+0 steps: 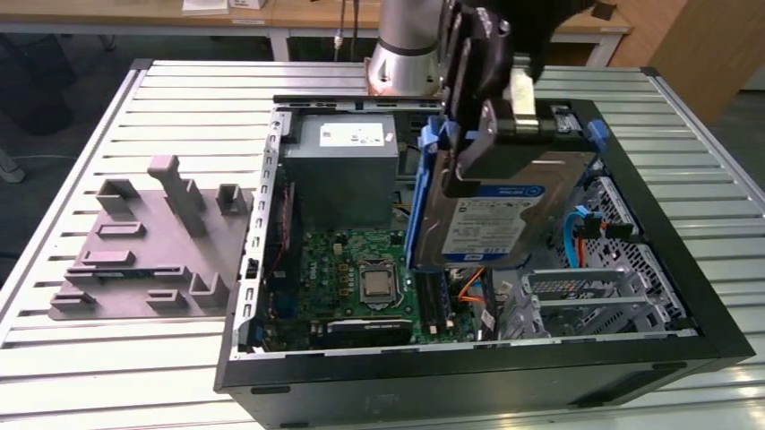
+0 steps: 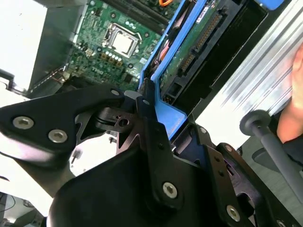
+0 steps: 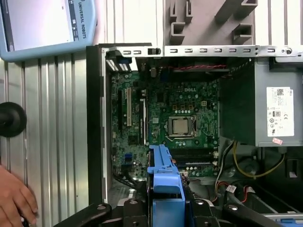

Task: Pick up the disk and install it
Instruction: 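Insert the disk into the insertion slot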

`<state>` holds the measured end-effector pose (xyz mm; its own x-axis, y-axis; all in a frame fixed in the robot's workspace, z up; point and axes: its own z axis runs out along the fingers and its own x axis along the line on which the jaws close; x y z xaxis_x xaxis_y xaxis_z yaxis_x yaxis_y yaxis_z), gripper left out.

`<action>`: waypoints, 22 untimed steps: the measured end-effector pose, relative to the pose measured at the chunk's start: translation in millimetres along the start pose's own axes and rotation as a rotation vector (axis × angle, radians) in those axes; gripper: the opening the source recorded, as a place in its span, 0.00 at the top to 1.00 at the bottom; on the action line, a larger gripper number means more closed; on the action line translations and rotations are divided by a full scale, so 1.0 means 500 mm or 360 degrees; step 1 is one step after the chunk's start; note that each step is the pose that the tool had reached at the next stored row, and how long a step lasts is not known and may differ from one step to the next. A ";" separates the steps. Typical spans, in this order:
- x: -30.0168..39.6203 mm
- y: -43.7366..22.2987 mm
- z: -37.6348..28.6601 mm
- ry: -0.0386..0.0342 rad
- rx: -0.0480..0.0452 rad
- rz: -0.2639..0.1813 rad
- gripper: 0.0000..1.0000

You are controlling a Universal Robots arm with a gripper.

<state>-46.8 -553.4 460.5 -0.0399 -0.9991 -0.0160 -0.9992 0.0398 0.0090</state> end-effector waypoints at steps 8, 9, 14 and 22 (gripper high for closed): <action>0.013 -0.065 0.000 0.0000 0.0000 0.0000 0.64; 0.015 -0.074 0.000 0.0000 0.0000 0.0000 0.64; 0.023 -0.116 0.002 0.0000 0.0000 0.0000 0.64; 0.029 -0.169 0.003 -0.0002 0.0000 0.0000 0.64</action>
<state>37.0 -571.2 458.0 -0.0399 -0.9991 -0.0176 -0.9992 0.0397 0.0090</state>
